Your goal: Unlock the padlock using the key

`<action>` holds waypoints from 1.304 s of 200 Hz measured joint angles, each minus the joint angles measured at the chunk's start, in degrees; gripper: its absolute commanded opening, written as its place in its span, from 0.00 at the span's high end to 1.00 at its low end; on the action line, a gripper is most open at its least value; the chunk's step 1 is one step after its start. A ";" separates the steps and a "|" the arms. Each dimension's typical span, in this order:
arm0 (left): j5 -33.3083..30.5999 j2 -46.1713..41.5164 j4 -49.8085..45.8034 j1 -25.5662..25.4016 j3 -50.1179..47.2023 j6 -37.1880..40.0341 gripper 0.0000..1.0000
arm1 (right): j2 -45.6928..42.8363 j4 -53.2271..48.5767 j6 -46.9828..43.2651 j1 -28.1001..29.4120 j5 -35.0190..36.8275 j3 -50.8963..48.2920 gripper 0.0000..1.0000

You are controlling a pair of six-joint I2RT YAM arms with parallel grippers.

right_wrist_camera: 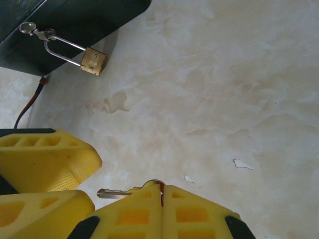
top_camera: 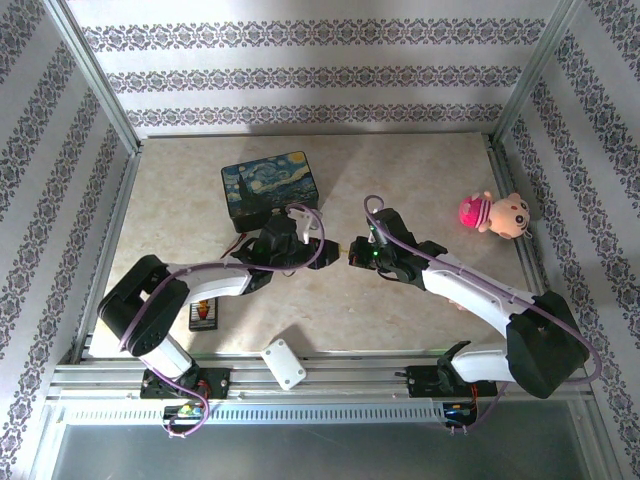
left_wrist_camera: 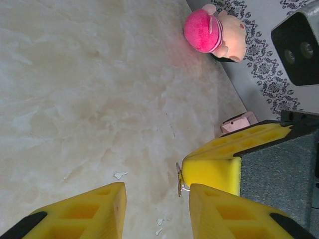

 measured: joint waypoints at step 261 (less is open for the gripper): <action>1.95 3.85 7.54 -0.26 0.92 -4.39 1.00 | 0.33 1.27 0.02 -0.22 -1.01 -0.13 1.00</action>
